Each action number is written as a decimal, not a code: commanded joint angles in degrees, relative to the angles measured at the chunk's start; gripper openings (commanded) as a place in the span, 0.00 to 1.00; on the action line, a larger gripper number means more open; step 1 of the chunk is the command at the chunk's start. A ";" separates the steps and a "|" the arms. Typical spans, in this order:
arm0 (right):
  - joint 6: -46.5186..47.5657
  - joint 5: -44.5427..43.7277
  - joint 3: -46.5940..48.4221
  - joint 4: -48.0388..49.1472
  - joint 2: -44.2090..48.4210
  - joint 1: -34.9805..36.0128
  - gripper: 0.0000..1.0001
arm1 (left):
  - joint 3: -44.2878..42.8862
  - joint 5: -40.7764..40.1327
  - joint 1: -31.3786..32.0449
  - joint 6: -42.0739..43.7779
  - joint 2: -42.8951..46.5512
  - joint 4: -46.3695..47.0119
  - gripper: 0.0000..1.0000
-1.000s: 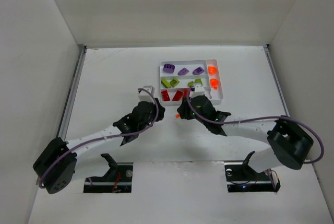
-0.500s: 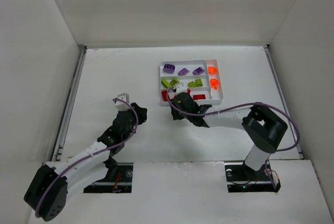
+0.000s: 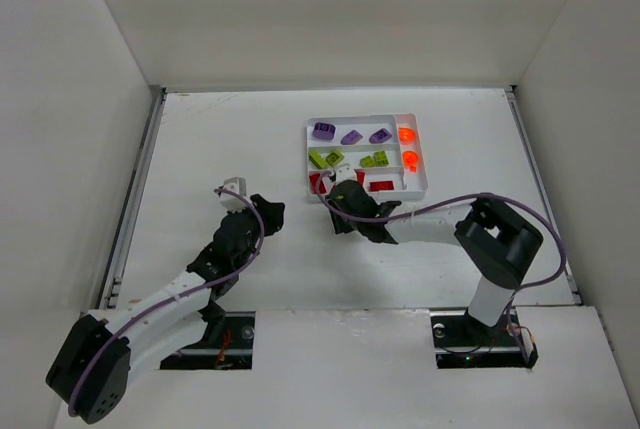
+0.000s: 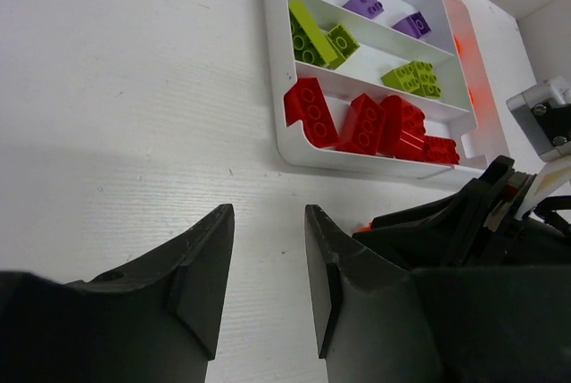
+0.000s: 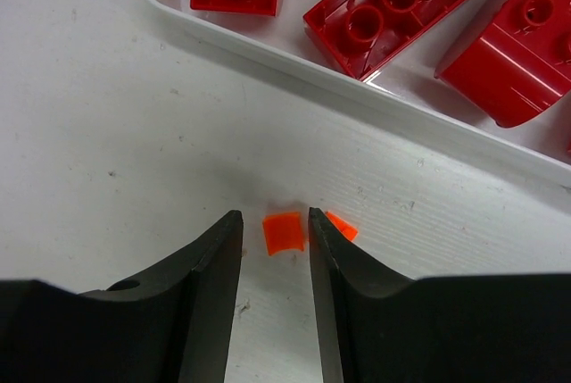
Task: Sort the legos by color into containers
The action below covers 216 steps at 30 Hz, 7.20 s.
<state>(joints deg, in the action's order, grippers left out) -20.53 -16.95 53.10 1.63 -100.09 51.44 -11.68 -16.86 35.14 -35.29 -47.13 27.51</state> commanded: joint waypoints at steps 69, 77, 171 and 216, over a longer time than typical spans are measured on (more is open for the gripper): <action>-15.41 -9.60 -20.76 9.62 34.70 -21.34 0.40 | -37.71 -15.83 25.99 13.67 -54.64 -6.15 0.35; -15.15 -9.33 -21.02 11.38 34.26 -20.55 0.41 | -39.82 -14.87 25.64 13.40 -58.16 -6.15 0.34; -29.04 -11.44 -35.70 10.32 60.72 -38.13 0.23 | -25.26 -23.20 13.86 4.11 -5.65 -19.83 1.00; -27.45 -23.56 -27.10 -17.87 62.83 -28.55 1.00 | -23.90 -13.63 -11.36 -14.99 2.58 -61.42 1.00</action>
<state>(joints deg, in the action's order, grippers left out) -46.65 -38.00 20.64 -10.57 -37.58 21.02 -30.13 -32.77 24.69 -51.20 -43.99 -31.18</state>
